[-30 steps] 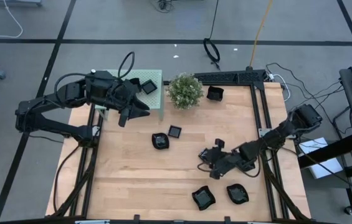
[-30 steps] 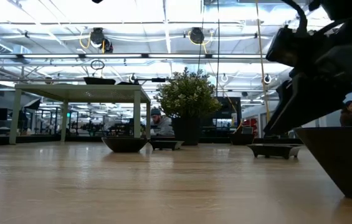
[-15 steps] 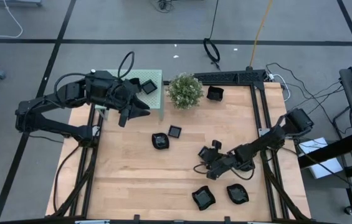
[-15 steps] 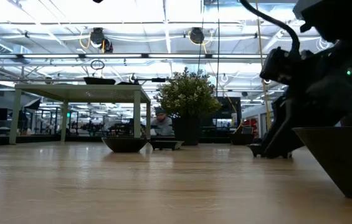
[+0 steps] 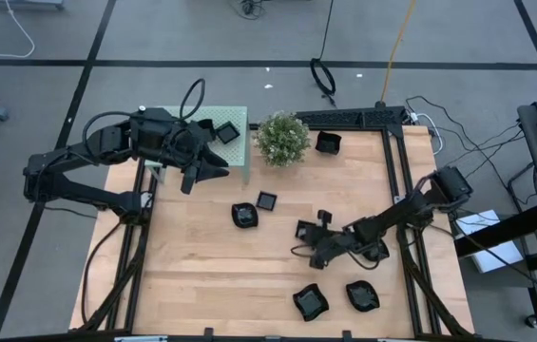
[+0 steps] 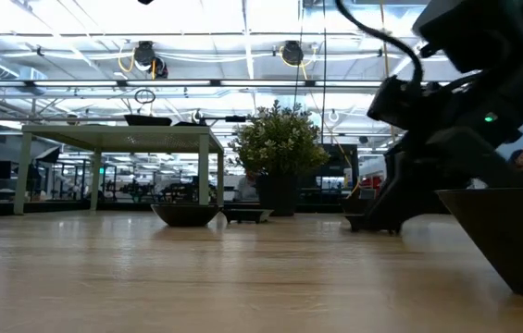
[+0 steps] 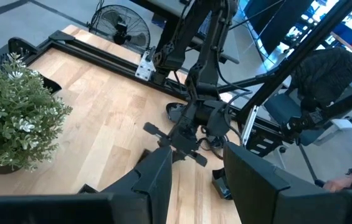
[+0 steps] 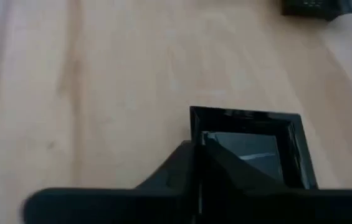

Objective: Pick & Place Mini shaped plates
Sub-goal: Move the square plate on the center of the table, then move the leaf shape plate on the center of the table

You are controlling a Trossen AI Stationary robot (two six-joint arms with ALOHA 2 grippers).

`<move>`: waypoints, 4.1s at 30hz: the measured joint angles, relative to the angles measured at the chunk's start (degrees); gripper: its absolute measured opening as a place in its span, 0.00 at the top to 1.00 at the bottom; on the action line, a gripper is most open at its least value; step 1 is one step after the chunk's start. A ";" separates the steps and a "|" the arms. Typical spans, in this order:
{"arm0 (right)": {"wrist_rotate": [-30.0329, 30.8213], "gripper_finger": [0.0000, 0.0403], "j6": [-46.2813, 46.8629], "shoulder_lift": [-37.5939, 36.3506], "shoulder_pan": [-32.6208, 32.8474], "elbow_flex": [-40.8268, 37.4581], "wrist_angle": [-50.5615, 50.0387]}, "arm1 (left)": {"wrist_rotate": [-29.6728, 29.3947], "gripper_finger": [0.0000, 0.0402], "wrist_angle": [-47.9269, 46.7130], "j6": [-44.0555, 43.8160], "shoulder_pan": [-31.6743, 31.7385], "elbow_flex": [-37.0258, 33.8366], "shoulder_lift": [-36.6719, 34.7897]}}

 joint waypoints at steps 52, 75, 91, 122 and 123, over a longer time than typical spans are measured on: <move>-21.99 0.68 -4.90 -4.18 -13.18 25.57 -27.81 | -1.01 0.63 -0.73 1.51 -0.28 0.00 0.02; -32.73 0.70 73.42 -23.19 4.24 2.25 -55.46 | -1.01 0.63 -4.13 2.14 -0.28 0.00 0.02; -27.24 0.70 67.20 -23.28 4.28 -4.28 -46.44 | -1.01 0.63 -4.02 3.04 -0.28 0.00 0.02; -5.55 0.79 -11.80 -18.47 -3.84 -4.40 -6.26 | -1.01 0.63 -4.13 2.92 -0.28 -0.02 0.02; -6.07 0.79 -13.36 -17.83 -4.39 -4.39 -6.17 | -1.01 0.63 -4.13 2.96 -0.28 -0.02 0.02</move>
